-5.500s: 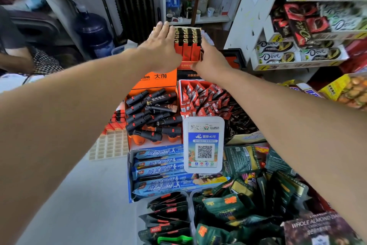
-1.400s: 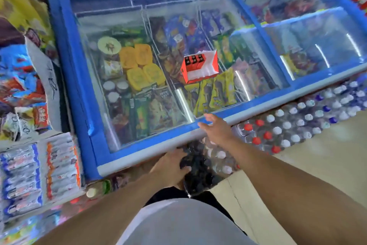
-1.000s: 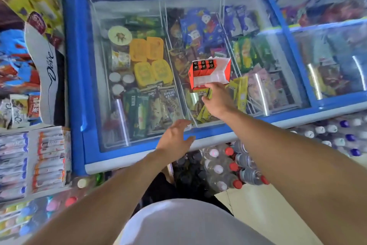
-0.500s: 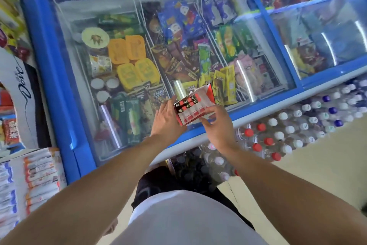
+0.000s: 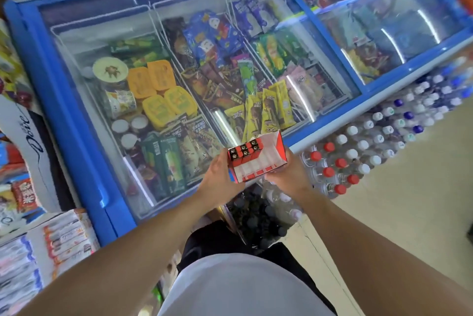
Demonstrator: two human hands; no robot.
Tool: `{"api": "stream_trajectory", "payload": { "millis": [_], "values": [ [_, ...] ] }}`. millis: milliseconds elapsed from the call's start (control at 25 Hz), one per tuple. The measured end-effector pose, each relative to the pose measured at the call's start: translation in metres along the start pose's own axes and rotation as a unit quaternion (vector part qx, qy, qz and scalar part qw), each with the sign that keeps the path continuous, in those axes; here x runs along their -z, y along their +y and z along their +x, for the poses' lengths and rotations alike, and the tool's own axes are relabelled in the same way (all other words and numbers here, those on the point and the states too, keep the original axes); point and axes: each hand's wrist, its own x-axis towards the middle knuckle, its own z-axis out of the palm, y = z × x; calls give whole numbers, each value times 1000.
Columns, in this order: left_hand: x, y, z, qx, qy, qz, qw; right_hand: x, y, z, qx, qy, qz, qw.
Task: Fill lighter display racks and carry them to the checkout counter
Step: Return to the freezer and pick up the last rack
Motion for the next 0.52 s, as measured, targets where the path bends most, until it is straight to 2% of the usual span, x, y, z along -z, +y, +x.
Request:
{"api": "stream_trajectory", "payload": {
  "millis": [280,400,520],
  "values": [
    [-44,-6,-64,-33,-51,-6,998,21,36,-87,64,-52,88,993],
    [-70,-9,-110,-53,-55,7,997,25,69,-134,28,-59,70,995],
    [-98,-26,-161,-31,-57,-14,998,20,97,-181,2,-55,52,997]
  ]
}}
